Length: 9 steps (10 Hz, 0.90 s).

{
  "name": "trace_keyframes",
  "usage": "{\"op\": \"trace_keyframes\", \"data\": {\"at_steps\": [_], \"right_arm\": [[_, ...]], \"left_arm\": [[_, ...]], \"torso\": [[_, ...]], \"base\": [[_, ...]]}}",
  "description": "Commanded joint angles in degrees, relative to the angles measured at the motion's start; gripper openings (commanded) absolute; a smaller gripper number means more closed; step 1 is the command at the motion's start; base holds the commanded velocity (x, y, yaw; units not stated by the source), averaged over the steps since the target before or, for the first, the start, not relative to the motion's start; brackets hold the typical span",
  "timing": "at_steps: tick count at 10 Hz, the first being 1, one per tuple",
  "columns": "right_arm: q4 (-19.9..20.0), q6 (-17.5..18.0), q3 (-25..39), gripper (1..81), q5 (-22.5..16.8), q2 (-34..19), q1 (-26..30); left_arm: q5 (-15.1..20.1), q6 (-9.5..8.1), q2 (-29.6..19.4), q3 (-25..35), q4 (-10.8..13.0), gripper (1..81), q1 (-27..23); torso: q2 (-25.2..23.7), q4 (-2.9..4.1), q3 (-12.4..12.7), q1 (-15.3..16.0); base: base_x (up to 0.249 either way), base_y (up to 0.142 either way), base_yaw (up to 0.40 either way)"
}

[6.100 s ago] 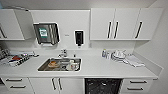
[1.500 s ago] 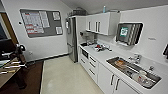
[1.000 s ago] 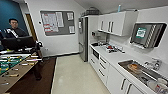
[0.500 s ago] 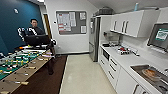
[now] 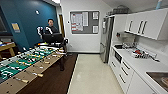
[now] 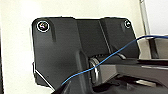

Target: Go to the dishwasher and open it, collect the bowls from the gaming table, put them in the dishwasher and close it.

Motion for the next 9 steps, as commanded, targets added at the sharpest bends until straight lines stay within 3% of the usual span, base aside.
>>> {"op": "trace_keyframes", "data": {"at_steps": [1,9], "right_arm": [[-2.18,0.00,1.53,81.1,-1.07,-0.19,2.33],[-2.18,0.00,1.36,81.1,-0.90,-0.36,2.51]], "left_arm": [[3.21,-0.02,-1.03,0.73,-0.30,81.1,-2.86],[3.03,-0.11,-1.03,0.73,-0.21,81.1,-2.78]], "torso": [[0.00,0.00,0.00,0.00],[0.00,0.00,0.00,0.00]], "base": [[0.000,0.000,0.335],[0.000,0.000,0.336]]}}
